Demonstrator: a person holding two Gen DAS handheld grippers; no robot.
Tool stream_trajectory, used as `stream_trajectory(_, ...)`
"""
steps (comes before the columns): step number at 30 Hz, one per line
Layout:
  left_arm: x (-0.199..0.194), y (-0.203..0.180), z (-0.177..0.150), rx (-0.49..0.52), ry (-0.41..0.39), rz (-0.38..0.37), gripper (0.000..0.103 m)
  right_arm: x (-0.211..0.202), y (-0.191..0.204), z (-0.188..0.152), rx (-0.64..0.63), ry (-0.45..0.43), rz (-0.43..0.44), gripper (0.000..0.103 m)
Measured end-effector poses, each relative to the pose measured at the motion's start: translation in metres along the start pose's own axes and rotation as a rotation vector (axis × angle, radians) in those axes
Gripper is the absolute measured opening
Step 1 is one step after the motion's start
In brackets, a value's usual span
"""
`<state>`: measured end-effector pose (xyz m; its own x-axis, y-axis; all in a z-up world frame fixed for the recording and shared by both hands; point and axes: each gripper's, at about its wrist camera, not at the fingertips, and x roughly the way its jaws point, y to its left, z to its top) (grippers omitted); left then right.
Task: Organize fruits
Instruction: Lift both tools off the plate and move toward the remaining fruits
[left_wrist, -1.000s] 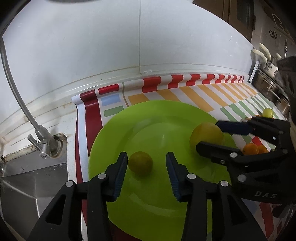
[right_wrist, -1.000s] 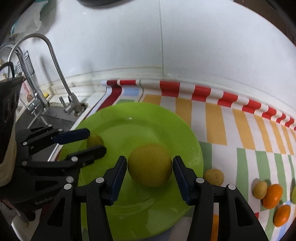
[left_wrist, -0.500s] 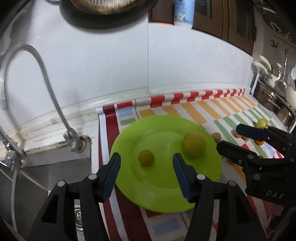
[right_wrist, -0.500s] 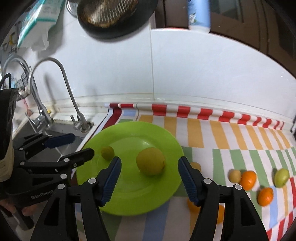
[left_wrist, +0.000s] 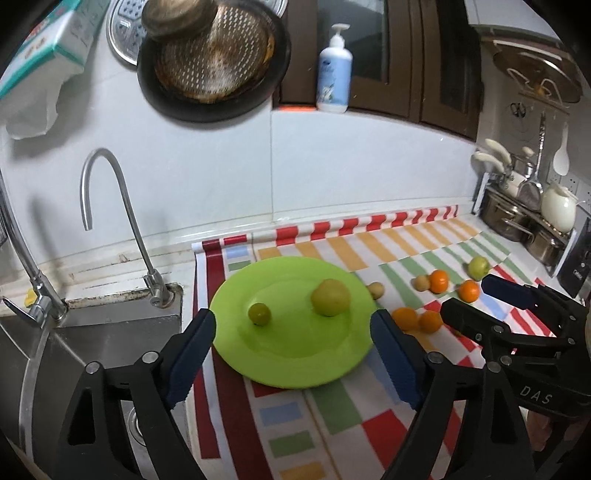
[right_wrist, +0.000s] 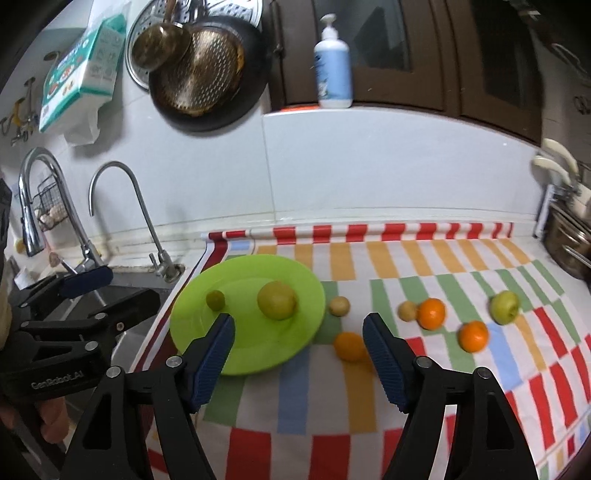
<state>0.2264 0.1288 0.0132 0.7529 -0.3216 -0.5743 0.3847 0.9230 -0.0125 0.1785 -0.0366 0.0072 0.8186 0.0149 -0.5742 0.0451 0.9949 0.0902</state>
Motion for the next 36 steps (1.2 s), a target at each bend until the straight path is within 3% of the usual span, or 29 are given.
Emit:
stream_trajectory(7, -0.025, -0.028, -0.002, 0.004, -0.039, 0.007, 0.091, -0.033, -0.018, -0.007, 0.007, -0.046, -0.027, 0.077)
stream_trajectory(20, -0.045, -0.096, -0.003, -0.036, -0.096, 0.092, 0.092, -0.061, -0.075, -0.008, -0.051, -0.074, 0.028, 0.077)
stream_trajectory(29, -0.036, -0.141, -0.003, -0.065, -0.110, 0.140, 0.092, -0.057, -0.122, -0.004, -0.079, -0.064, 0.073, 0.077)
stream_trajectory(36, -0.012, -0.170, -0.008, -0.082, -0.082, 0.131, 0.092, -0.042, -0.155, -0.008, -0.105, -0.029, 0.105, 0.077)
